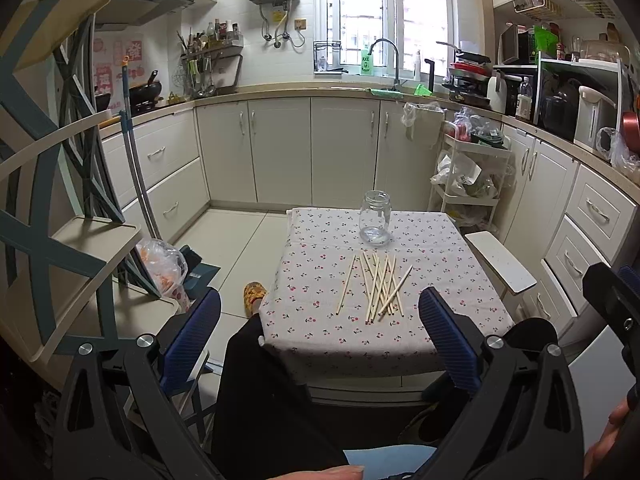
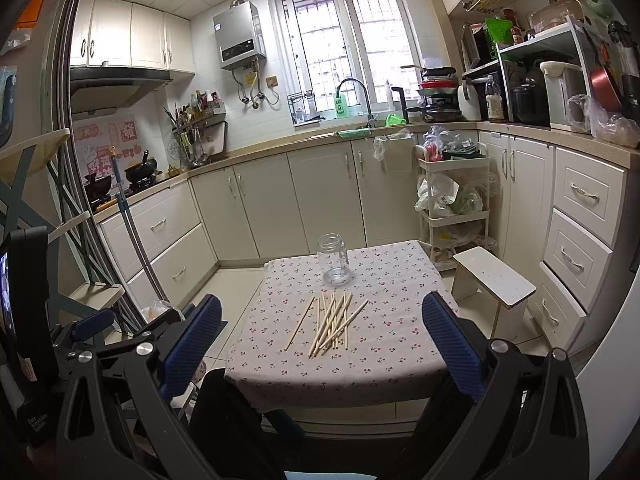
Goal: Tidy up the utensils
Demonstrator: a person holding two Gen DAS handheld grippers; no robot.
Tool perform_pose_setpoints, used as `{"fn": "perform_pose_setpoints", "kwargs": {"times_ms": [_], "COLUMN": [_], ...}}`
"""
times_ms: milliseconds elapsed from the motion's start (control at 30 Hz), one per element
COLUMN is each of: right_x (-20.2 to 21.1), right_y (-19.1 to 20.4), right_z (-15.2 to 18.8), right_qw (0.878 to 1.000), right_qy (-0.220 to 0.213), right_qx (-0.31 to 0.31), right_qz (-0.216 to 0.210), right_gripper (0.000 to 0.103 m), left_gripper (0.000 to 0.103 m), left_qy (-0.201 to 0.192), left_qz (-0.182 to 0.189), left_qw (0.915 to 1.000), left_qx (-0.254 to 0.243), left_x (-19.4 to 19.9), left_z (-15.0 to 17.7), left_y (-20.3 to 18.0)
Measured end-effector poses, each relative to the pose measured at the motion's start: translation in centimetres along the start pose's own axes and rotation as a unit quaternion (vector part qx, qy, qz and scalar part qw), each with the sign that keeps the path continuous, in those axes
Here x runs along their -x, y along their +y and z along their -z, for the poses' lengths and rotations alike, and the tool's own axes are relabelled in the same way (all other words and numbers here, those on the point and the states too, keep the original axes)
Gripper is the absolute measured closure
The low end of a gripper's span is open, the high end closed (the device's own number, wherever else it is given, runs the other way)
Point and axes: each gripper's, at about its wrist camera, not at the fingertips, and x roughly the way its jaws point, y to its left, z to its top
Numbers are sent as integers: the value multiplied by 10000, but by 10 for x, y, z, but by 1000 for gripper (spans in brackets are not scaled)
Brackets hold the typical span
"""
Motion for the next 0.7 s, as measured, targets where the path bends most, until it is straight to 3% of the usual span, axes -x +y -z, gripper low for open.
{"fn": "perform_pose_setpoints", "kwargs": {"times_ms": [700], "right_x": [3], "right_y": [17], "right_z": [0], "right_qw": [9999], "right_qy": [123], "right_qx": [60], "right_qz": [13], "right_gripper": [6], "left_gripper": [8], "left_qy": [89], "left_qz": [-25], "left_qw": [9999], "left_qx": [-63], "left_x": [14], "left_z": [6], "left_y": [1]}}
